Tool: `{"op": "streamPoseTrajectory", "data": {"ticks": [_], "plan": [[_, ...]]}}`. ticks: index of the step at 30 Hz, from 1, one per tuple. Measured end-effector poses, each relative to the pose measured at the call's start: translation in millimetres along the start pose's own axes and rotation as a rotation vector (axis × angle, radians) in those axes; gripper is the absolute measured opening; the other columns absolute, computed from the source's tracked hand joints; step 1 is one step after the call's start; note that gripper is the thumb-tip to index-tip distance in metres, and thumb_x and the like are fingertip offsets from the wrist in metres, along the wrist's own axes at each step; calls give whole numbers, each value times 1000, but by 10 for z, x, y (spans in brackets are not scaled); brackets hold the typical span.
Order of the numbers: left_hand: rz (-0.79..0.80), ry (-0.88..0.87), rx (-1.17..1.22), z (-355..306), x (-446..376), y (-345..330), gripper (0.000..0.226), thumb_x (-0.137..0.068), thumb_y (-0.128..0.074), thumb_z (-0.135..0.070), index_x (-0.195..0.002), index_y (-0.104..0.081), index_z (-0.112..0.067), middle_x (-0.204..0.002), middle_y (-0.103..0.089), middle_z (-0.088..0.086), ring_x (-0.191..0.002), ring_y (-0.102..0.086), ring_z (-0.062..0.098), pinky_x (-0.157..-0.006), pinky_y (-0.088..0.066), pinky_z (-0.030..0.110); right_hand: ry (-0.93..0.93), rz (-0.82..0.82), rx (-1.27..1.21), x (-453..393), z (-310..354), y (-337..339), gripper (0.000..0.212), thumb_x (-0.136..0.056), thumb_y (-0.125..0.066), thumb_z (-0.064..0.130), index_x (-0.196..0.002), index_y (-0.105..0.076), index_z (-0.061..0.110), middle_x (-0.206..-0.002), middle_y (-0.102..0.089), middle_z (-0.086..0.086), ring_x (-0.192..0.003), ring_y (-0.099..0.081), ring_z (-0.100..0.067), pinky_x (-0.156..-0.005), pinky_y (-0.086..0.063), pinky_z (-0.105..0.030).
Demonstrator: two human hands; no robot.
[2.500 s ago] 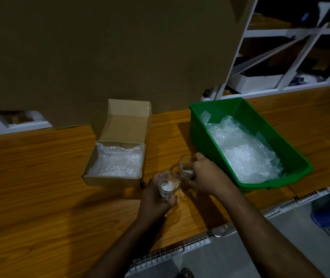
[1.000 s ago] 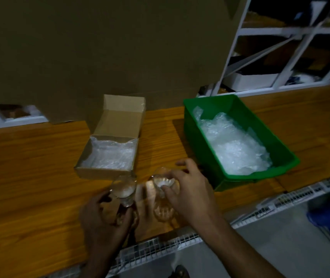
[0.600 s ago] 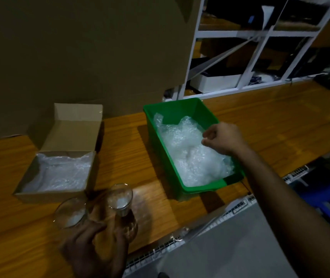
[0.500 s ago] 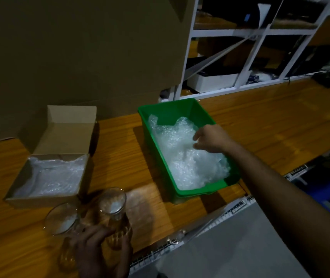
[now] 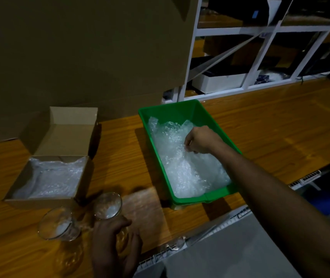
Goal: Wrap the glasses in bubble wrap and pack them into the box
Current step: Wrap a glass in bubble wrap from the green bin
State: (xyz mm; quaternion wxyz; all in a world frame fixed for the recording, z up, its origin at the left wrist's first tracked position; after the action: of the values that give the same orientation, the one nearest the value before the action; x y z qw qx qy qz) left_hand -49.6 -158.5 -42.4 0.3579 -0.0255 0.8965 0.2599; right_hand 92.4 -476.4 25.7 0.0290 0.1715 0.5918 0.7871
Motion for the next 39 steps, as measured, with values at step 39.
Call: {"op": "streamPoseTrajectory", "data": {"ticks": [39], "plan": [[286,749,1171,206,-1382,759,33,-95,-61,-16,-120,-58,5,-116,-66,24,-108,-65,33,-98,-54,46,328,-150,-1250,1484,1519,419,37,-71,-79,28,-100,-60,13,-91,-61,-2,-80,-64,-9,-61,-49,-16]]}}
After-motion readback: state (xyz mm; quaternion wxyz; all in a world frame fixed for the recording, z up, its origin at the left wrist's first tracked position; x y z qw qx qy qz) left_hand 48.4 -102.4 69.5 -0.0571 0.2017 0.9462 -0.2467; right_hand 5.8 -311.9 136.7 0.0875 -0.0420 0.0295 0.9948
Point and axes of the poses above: each hand's wrist, its own x-axis away from the middle knuckle, its own y-axis out of the back of the hand, z = x × y, the point moved 3 cm from there along -x, towards the middle knuckle
